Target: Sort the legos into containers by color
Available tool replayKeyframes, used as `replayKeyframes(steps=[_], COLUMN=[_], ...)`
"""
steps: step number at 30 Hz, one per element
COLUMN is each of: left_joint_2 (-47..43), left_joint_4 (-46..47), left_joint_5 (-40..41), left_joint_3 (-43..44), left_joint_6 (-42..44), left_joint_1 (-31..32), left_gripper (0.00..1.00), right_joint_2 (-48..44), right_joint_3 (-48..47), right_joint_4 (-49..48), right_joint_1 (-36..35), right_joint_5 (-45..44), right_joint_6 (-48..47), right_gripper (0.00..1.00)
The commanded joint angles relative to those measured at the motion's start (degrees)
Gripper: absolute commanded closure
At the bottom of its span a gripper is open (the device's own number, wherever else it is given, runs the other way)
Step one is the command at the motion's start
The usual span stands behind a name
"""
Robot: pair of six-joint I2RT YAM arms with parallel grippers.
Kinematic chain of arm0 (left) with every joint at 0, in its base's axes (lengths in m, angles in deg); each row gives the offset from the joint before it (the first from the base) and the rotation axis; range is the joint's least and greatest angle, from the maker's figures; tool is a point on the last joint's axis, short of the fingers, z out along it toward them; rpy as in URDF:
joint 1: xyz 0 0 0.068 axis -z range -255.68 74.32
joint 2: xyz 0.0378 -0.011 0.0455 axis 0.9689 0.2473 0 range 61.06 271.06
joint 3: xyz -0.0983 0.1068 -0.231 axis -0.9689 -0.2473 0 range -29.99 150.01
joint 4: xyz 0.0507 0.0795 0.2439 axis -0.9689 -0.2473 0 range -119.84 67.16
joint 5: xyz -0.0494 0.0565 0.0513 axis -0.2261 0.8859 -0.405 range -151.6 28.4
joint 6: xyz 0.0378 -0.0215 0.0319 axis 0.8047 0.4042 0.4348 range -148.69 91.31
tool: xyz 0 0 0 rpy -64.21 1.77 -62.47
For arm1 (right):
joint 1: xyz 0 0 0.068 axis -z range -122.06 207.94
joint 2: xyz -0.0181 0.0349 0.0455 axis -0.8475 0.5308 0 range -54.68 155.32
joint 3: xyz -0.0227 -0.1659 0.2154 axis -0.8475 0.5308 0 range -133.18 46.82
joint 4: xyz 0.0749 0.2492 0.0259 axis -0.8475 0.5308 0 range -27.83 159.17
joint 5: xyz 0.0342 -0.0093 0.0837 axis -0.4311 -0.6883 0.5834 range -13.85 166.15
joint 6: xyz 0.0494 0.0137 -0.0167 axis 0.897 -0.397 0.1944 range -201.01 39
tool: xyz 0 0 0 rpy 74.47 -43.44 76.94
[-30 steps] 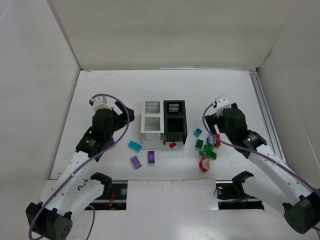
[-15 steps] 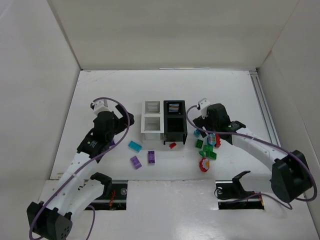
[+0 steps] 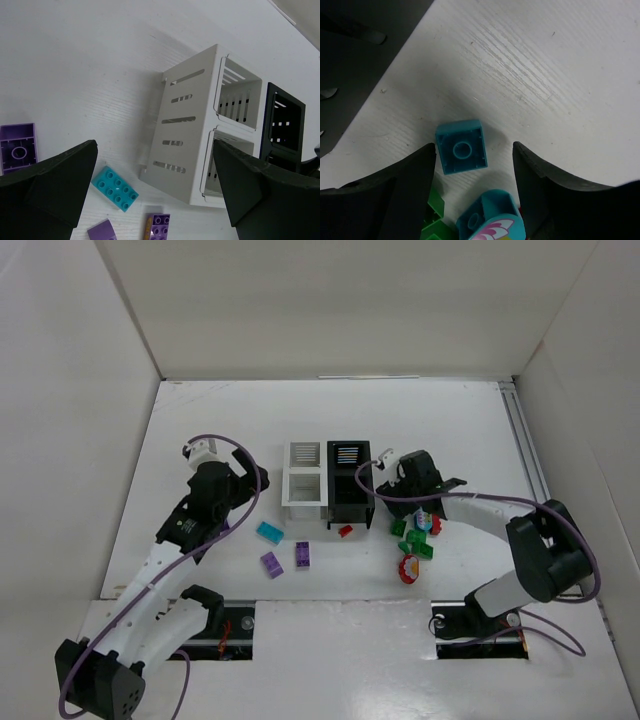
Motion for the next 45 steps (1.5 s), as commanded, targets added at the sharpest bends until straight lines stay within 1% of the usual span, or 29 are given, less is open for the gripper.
replayKeyframes(steps=[1,2,3,5,6,10,12,13,16,19,22,23,25,26,27,28,30,31,34,37,38,43,44,45], left_joint_2=[-0.38,-0.38,-0.38,-0.38,-0.38,-0.91,-1.43,-1.44,-1.96,-2.49,-3.02,-3.02,-3.02,-3.02,-3.02,-3.02,-3.02,-3.02,-3.54,-3.54,-3.54,-3.54,-3.54,-3.54], left_joint_4=[0.44,0.44,0.44,0.44,0.44,0.44,0.44,0.44,0.44,1.58,2.2,2.2,2.2,2.2,2.2,2.2,2.2,2.2,2.2,2.2,2.2,1.67,1.67,1.67], left_joint_5=[0.67,0.67,0.67,0.67,0.67,0.67,0.67,0.67,0.67,-0.55,-0.56,-0.56,-0.56,-0.56,-0.56,-0.56,-0.56,-1.43,-2.66,-2.15,-2.14,-2.14,-2.14,-2.14], left_joint_3=[-0.16,-0.16,-0.16,-0.16,-0.16,-0.16,-0.16,-0.16,-0.16,-0.16,-0.69,-0.69,-0.69,-0.69,-0.69,-0.69,-0.69,-1.21,-1.22,-1.83,-1.83,-1.83,-1.83,-1.83], left_joint_6=[-0.4,-0.4,-0.4,-0.4,-0.4,-0.4,-0.4,-0.4,-0.4,-0.4,-0.4,-0.4,-0.4,-0.4,-0.4,-0.4,-0.92,-0.92,-0.92,-0.92,-1.45,-1.45,-1.45,-1.45], left_joint_1=[0.41,0.41,0.41,0.41,0.41,0.41,0.41,0.41,0.41,0.41,0.41,0.41,0.41,0.41,0.41,0.41,0.41,0.41,0.41,0.41,0.41,0.41,0.41,0.41], left_gripper=[0.0,0.0,0.0,0.0,0.0,0.0,0.0,0.0,0.0,0.0,0.0,0.0,0.0,0.0,0.0,0.0,0.0,0.0,0.0,0.0,0.0,0.0,0.0,0.0], right_joint_2=[1.29,1.3,1.82,1.82,1.3,-3.34,-5.81,-8.35,-12.14,-15.75,-16.81,-16.81,-13.05,-13.03,-11.55,-8.06,-4.35,-0.94,3.22,8.31,10.59,16.32,17.11,18.42], right_joint_3=[-2.71,-2.72,-2.72,-2.72,-2.2,-1.67,-1.67,-3.23,-5.87,-9.48,-12.99,-13.96,-18.6,-18.63,-21.41,-22.92,-26.08,-29.23,-34.42,-37.78,-39.44,-43.85,-44.55,-45.95], right_joint_4=[-4.31,-4.31,-4.31,-4.31,-4.31,-4.31,-3.52,-2.12,1.74,2.37,2.37,1.85,1.32,1.32,0.8,0.79,0.17,0.17,-0.35,-0.35,-0.35,-0.35,-0.35,0.17], right_joint_1=[0.37,0.37,0.37,0.89,0.9,0.9,0.9,0.9,0.9,0.9,-2.52,-4.79,-8.83,-8.86,-11.12,-12.01,-14.12,-14.65,-16.67,-17.38,-17.38,-17.38,-17.38,-17.38], right_joint_5=[1.9,1.9,1.9,1.9,1.9,1.9,1.9,1.9,0.94,2.07,2.7,3.22,3.22,4.01,4.71,5.59,8.14,8.75,8.76,8.76,8.76,8.75,8.76,9.46], right_joint_6=[-0.36,-0.36,-0.36,0.26,0.26,-0.27,-0.88,-1.4,-2.19,-2.82,-3.43,-4.13,-4.92,-4.93,-5.45,-5.45,-5.98,-6.59,-7.12,-7.12,-7.12,-6.6,-6.6,-6.6], right_gripper=[0.34,0.39,0.47,0.55,0.62,0.73,0.76,0.77,0.77,0.77,0.77,0.77,0.77,0.77,0.77,0.77,0.77,0.78,0.78,0.78,0.77,0.71,0.68,0.61])
